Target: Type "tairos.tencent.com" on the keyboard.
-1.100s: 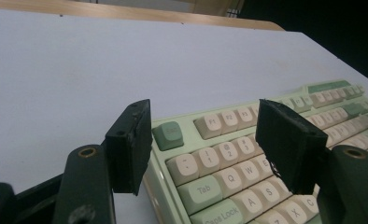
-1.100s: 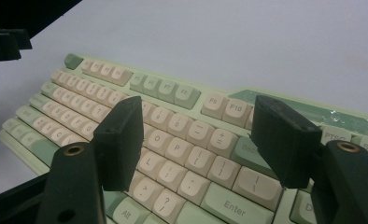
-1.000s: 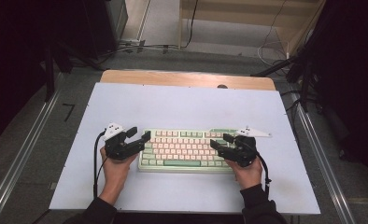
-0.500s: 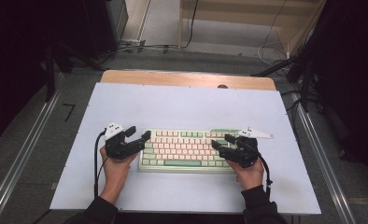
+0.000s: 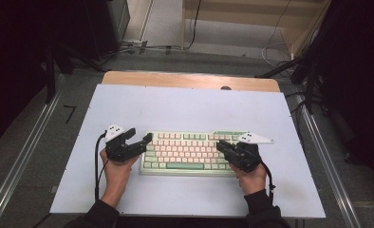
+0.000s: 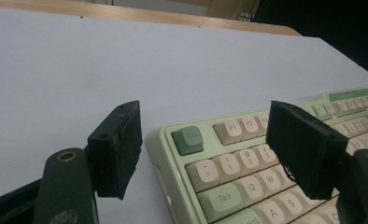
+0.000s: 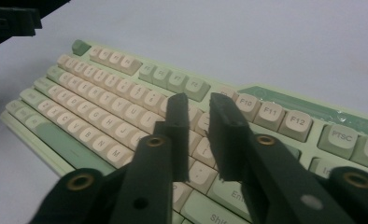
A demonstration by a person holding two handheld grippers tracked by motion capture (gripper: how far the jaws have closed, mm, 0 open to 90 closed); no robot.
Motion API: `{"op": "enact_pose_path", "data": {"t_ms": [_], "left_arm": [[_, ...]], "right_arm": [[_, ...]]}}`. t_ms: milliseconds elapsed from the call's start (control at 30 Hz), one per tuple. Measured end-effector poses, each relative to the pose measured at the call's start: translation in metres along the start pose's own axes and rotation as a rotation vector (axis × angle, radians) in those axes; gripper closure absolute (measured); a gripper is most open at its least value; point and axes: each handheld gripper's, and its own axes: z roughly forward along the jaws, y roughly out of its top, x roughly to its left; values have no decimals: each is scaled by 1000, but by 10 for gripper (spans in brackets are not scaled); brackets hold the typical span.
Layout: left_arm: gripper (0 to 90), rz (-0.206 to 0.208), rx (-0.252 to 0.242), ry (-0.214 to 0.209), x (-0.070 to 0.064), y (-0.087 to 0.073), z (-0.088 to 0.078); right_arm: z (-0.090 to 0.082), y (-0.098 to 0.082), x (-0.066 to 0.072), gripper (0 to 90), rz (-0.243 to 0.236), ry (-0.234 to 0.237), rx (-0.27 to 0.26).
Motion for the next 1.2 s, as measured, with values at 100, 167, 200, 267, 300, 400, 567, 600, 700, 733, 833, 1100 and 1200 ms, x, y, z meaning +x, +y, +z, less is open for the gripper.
{"op": "enact_pose_path", "data": {"t_ms": [100,167,200,267,300,400,567,600,700,733,833,1100,1200], "left_arm": [[282,0,5,0,-1,-1,1],[287,6,7,1,-1,-1,1],[287,6,7,-2,-1,-1,1],[287,5,8,-4,-1,-1,2],[287,2,8,-4,-1,-1,1],[287,0,8,-7,-1,-1,1],[287,2,9,-10,-2,-1,2],[286,2,9,-10,-2,-1,2],[287,5,10,-12,-2,-1,1],[287,4,9,-14,-2,-1,1],[291,4,8,-18,-3,-1,1],[292,6,14,-17,-4,-1,2],[291,5,14,-18,-4,-1,2]], "right_arm": [[1,0,2,869,-2,-2,11],[2,-1,2,874,-8,-1,12],[2,-1,3,874,-9,0,15],[3,-1,5,875,-23,1,18],[3,-1,5,875,-25,3,19],[5,-1,7,875,-33,8,32],[8,-3,9,875,-42,23,55],[8,-3,10,875,-39,26,59],[10,-6,11,875,-45,42,79],[11,-6,12,875,-48,48,87],[15,-8,16,874,-60,62,117],[28,-14,24,874,-99,60,193],[29,-15,25,874,-106,58,196]]}}
